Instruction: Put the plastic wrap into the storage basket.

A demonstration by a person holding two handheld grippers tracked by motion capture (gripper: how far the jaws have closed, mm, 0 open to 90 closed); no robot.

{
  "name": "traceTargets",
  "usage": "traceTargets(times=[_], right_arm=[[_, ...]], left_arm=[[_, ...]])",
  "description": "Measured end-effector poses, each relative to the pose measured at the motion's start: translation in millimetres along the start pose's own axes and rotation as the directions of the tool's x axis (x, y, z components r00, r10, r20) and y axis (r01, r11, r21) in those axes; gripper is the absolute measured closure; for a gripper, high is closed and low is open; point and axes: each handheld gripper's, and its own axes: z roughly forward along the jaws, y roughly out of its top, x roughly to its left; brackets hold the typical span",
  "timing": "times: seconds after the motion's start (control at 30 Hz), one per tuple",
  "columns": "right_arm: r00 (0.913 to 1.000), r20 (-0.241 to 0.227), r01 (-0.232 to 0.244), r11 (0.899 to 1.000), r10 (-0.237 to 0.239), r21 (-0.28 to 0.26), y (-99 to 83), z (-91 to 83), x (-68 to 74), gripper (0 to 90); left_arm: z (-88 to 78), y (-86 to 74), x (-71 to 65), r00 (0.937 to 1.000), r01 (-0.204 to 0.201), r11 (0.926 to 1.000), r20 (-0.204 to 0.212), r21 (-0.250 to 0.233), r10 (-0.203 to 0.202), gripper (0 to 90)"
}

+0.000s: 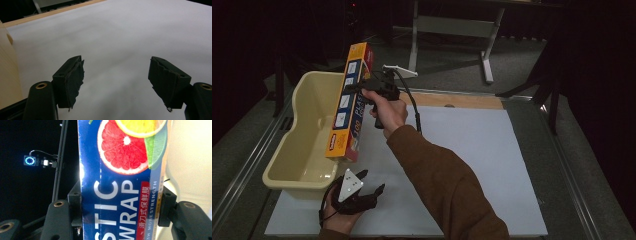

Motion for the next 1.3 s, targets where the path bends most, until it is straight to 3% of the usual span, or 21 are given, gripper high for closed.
traceTargets(times=[0.27, 0.37, 0.87, 1.3], right_arm=[[0.9999, -0.005, -0.013, 1.000, 0.013, -0.004, 0.2, 11.4, 1.1, 41.2], [0.9998, 0.015, -0.013, 1.000, 0.013, 0.000, -1.2, 15.6, -0.2, 41.1], [0.9989, 0.031, -0.035, 0.999, 0.036, -0.014, -7.8, 38.6, -8.0, 41.0], [0.9953, 0.091, -0.033, 0.999, 0.033, 0.000, -17.3, 75.8, -13.6, 40.8]], left_arm=[[0.2, 0.5, -2.7, 0.9999, -0.010, 1.0000, 0.006, -0.002, 0.010, 28.2], [0.4, -0.3, -3.6, 0.9998, -0.020, 0.9998, 0.006, 0.001, 0.020, 28.1], [-2.1, -1.5, -6.9, 0.9999, -0.005, 1.0000, 0.009, -0.005, 0.005, 28.3], [-3.5, 0.6, -9.5, 0.9990, -0.015, 0.9992, 0.042, -0.037, 0.017, 28.0]])
